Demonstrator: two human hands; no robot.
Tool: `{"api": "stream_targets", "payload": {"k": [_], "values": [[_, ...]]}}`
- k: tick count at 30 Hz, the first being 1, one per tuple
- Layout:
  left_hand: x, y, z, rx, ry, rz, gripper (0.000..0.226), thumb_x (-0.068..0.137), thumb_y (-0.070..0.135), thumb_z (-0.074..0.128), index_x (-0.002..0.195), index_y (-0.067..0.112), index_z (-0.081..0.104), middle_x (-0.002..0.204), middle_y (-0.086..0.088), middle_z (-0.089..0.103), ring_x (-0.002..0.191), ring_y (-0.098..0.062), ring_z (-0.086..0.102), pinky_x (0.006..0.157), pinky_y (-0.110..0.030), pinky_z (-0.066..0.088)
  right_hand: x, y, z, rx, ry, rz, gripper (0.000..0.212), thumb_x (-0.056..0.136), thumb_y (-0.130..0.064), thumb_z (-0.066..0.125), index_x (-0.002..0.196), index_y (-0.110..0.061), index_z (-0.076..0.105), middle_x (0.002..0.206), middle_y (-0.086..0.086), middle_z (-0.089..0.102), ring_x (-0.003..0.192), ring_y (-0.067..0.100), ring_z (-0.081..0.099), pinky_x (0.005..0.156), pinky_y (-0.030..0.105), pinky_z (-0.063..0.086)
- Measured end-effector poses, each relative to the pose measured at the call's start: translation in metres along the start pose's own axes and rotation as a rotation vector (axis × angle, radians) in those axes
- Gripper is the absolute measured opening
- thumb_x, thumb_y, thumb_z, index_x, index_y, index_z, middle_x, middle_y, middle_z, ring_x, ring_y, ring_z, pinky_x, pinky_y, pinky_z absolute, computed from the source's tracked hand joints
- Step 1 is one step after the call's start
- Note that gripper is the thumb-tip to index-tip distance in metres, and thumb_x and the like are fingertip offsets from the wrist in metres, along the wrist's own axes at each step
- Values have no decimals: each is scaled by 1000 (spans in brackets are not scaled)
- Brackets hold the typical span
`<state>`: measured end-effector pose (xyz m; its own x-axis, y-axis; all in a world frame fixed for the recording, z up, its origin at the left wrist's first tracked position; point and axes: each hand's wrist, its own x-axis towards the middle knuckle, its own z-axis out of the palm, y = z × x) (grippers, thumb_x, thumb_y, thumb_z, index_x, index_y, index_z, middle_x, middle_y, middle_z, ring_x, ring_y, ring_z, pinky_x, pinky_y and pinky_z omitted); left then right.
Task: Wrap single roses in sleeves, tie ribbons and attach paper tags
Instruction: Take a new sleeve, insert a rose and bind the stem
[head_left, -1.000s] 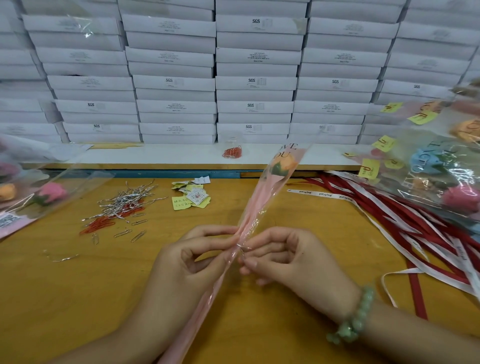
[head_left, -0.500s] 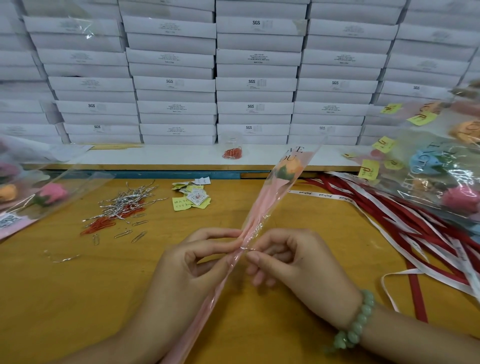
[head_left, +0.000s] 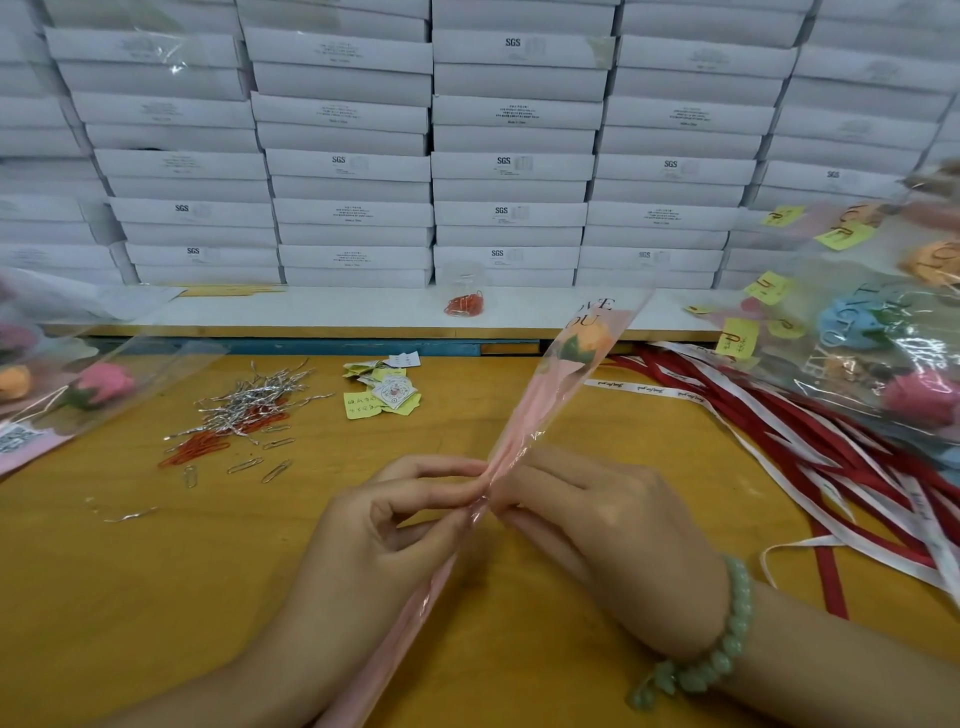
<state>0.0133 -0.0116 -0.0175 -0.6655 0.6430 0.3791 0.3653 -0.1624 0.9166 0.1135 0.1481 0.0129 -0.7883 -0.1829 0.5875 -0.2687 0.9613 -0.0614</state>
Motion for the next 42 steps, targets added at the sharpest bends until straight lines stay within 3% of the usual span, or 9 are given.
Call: {"api": "stream_targets", "payload": {"k": [8,14,22,26,29,32,36,39,42], "values": [[3,3,0,-144,41,-79,23,68,10,70,89,12,80,106,-3,73,101,-15,69,79,-16,52,0,5,2,15,15,-12,16,87,-12,60,98,-15,72,97,-3,69,84,12,66,67,27,55],[4,4,0,-210,9,-152,25,66,10,70,89,8,80,108,-4,73,102,-19,69,79,-18,54,-1,11,8,-38,9,-112,21,84,-3,68,102,-13,70,96,1,67,81,16,64,60,32,54],[4,9,2,-198,-4,-187,27,62,12,70,87,6,79,104,-2,74,97,-14,71,75,-14,53,-2,16,7,-18,34,-145,13,81,-3,74,92,-11,73,90,3,69,71,18,66,54,32,54],[4,9,3,-200,-2,-200,28,62,11,70,87,5,79,104,-3,74,95,-15,71,73,-15,54,-1,17,5,-94,-4,-167,5,86,-6,70,88,-10,73,86,4,69,66,19,64,52,33,53],[4,7,2,-196,0,-200,26,63,9,70,87,5,79,104,-3,74,96,-16,71,74,-15,54,0,14,5,-109,7,-161,13,90,-10,63,82,-9,72,82,4,68,61,19,63,49,32,52],[3,5,4,-223,11,-184,23,64,6,70,86,5,79,106,-6,74,97,-18,71,76,-17,54,0,9,4,-57,-10,-92,22,93,-21,56,83,-11,72,81,1,68,62,18,64,49,34,52],[2,4,3,-206,8,-175,24,65,9,71,88,6,79,108,-5,73,101,-20,70,84,-25,57,0,3,7,103,-25,95,15,89,-26,60,86,-16,70,78,-7,68,65,8,63,57,28,53],[2,6,4,-185,25,-132,26,63,16,73,87,11,80,106,-2,73,101,-16,69,81,-21,55,3,0,11,367,23,323,2,83,-19,71,82,-19,70,73,-9,68,70,6,65,62,16,52],[1,5,4,-168,53,-76,22,66,12,72,87,12,80,104,-2,73,99,-15,70,75,-16,54,5,-5,12,725,68,557,7,83,-10,71,77,-12,68,69,2,69,62,10,68,49,19,51]]}}
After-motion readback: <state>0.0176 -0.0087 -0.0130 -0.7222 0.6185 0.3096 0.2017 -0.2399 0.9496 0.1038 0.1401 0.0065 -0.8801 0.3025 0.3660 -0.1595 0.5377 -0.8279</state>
